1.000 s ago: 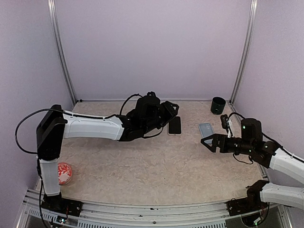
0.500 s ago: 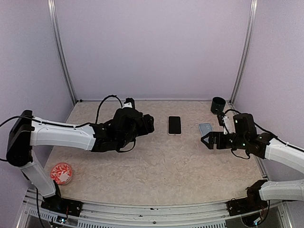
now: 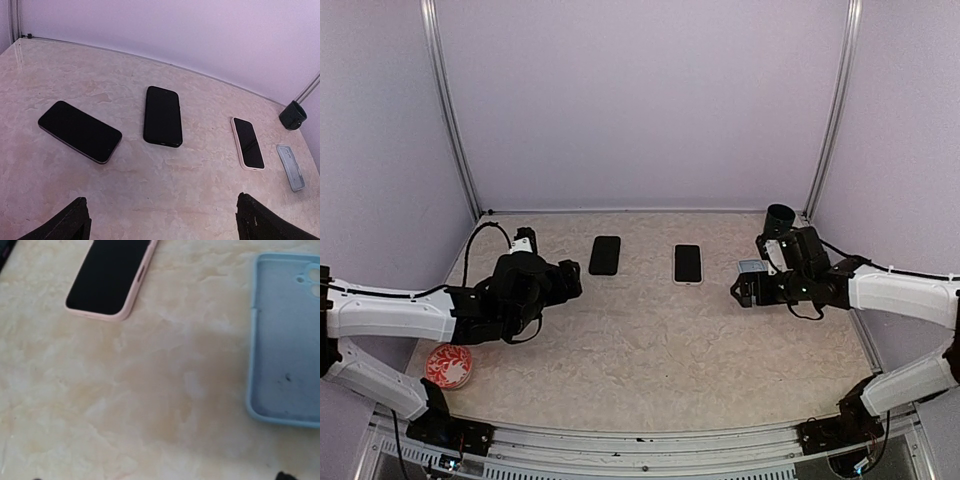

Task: Put the phone into the phone case
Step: Move the phone with the phone case to the center of the board.

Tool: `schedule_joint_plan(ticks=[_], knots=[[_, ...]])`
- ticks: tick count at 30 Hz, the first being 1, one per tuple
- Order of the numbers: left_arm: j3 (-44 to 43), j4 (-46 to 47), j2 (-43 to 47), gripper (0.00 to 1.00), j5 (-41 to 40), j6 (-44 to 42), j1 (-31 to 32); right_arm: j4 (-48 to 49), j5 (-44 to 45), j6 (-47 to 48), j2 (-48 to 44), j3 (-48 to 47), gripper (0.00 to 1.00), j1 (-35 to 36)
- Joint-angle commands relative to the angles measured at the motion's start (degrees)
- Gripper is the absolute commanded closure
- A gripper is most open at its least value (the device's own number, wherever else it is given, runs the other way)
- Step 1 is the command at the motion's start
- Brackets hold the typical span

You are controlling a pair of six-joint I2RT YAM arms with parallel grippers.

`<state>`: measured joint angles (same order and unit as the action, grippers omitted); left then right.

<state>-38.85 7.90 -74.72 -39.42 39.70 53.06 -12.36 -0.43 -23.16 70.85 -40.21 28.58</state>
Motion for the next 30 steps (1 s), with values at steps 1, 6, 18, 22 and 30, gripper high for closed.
schedule_joint_plan(ticks=[1,6,18,22,30], knots=[[2.2,-1.3,4.7,0.01,0.8,1.7,-2.2,1.1,4.9,0.6,5.9,-5.1,0.00,3.4],[5.4,-1.7,8.5,0.01,2.1,3.4,-3.2,1.1,8.8,0.9,14.2,-10.4,0.00,6.4],[9.7,-1.7,13.7,0.01,2.7,5.4,-4.6,0.0,14.8,0.0,31.3,-21.9,0.00,9.2],[7.9,-2.8,12.9,0.01,2.9,5.9,-7.2,-0.8,16.0,-0.4,35.8,-25.5,0.00,9.2],[-0.7,-6.2,2.8,0.01,11.1,7.6,-19.5,-1.1,17.0,-1.0,41.5,-29.8,0.00,9.3]])
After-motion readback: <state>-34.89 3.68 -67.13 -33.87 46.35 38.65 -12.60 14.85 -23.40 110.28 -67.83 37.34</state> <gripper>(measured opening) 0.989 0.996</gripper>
